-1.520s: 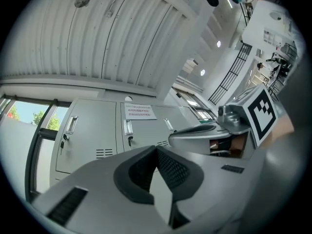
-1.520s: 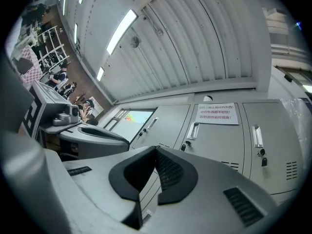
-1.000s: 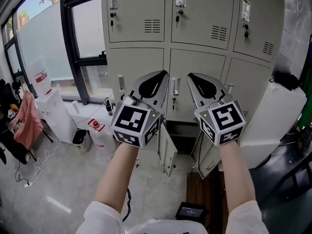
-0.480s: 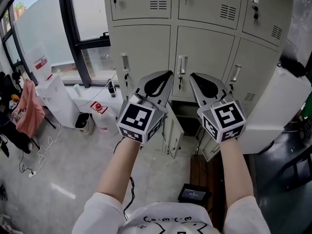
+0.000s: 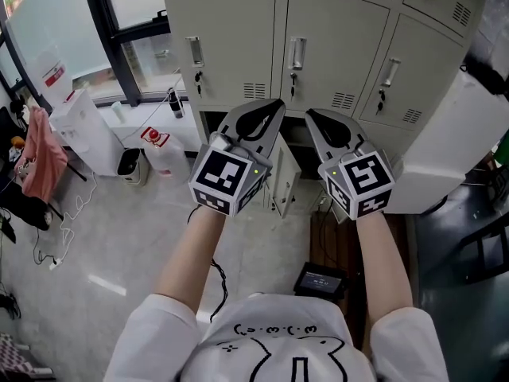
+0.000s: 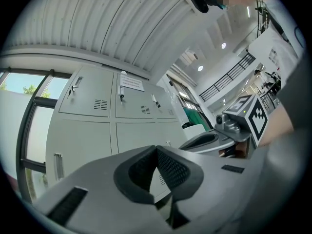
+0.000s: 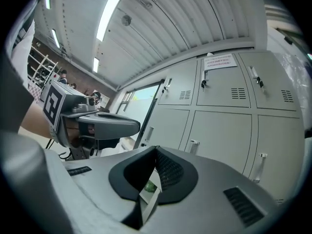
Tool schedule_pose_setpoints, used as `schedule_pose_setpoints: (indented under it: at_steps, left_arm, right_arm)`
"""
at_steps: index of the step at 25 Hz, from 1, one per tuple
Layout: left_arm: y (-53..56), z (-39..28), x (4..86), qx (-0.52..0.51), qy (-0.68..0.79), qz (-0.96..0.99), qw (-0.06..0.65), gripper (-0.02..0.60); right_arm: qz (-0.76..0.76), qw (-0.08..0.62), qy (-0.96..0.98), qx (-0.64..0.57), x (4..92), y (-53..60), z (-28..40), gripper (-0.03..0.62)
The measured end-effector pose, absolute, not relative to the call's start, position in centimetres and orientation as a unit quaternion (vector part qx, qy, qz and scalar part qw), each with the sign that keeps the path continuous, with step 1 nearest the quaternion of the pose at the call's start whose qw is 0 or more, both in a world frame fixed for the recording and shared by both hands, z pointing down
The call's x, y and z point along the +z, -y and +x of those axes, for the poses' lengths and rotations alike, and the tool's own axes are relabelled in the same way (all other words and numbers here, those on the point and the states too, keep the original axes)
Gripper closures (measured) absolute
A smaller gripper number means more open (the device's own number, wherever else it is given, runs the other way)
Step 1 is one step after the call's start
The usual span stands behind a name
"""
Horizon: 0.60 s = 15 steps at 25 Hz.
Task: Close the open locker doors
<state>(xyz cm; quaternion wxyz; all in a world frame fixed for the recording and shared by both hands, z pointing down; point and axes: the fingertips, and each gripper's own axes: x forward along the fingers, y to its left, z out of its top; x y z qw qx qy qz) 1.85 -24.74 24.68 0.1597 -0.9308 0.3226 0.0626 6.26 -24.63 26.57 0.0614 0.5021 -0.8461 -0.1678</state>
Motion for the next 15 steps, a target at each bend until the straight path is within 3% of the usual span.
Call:
schedule_pose_setpoints:
  at_steps: [15]
  left_arm:
    - [23.5,0.3,33.5,0.049,-0.346,-0.934,0.078,0.561]
  right_arm:
    - [0.509,0.092,0.851,-0.092,36.9,22.5,8.8,0.58]
